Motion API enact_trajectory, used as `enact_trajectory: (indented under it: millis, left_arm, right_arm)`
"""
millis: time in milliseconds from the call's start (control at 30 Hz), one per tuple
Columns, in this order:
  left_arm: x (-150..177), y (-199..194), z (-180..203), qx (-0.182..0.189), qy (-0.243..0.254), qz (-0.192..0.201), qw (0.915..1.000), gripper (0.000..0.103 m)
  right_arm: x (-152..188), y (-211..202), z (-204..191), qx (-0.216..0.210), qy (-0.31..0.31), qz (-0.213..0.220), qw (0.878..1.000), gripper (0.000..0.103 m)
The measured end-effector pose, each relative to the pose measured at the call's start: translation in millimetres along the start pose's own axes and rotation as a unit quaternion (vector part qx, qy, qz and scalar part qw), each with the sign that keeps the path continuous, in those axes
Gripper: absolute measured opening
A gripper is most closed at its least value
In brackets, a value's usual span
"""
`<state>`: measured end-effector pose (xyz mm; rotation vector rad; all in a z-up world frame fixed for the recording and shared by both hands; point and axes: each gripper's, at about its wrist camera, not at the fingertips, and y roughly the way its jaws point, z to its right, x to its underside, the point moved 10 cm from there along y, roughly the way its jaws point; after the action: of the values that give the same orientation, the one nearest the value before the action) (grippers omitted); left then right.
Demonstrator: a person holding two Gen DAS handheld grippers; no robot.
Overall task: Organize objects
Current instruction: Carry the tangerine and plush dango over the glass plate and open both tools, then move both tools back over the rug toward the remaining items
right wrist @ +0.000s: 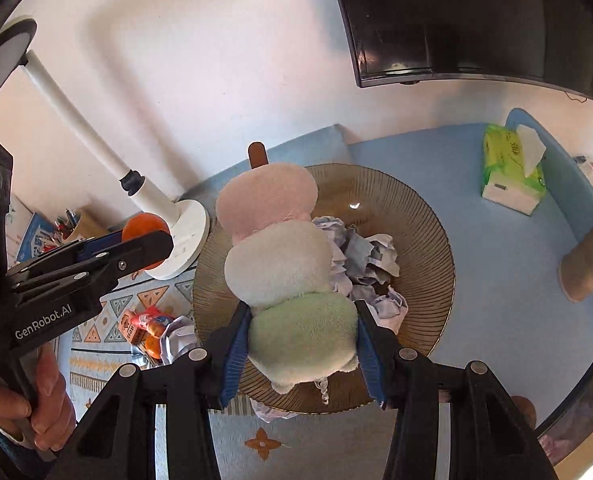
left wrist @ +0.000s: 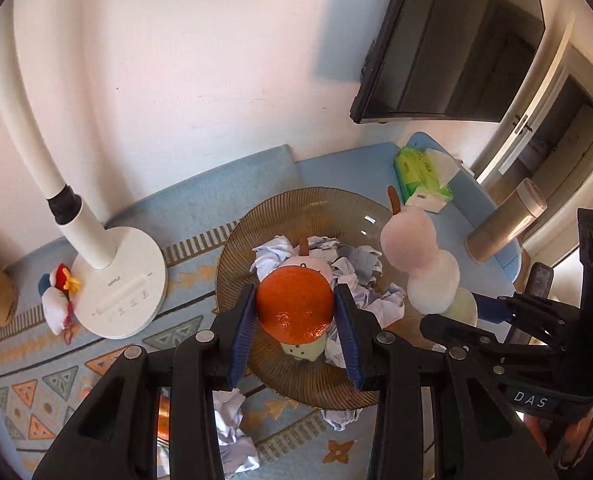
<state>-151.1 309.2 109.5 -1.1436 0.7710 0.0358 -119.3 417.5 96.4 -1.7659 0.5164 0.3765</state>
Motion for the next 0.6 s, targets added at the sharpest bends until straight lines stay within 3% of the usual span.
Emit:
enact_trajectory:
  millis: [100, 133, 167, 233, 267, 600]
  left_arm:
    - [-3, 7, 6, -0.001, -0.002, -0.001, 1.0000, 0.036]
    - [-3, 10, 7, -0.004, -0.005, -0.001, 1.0000, 0.038]
    - [-3, 12, 6, -0.011, -0.010, -0.003, 0.9999, 0.044]
    - [1, 15, 1, -0.019, -0.025, -0.010, 0.9994, 0.072]
    - [2, 14, -2, -0.021, -0.033, -0.010, 0.9992, 0.075]
    - [41, -7, -39, -0.022, -0.111, -0.030, 0.9931, 0.077]
  right_arm:
    - [-3, 9, 8, 0.009, -0.001, -0.001, 1.000, 0.051]
    - [-2, 16, 11, 0.010, 0.001, -0.013, 1.000, 0.059]
    - [1, 23, 14, 0.009, 0.004, -0.025, 1.000, 0.064]
    - [7, 30, 17, 0.003, 0.013, -0.038, 0.999, 0.064]
    - [9, 32, 17, 0.000, 0.014, -0.041, 0.999, 0.064]
    - [18, 24, 0, -0.026, 0.004, -0.046, 0.999, 0.064]
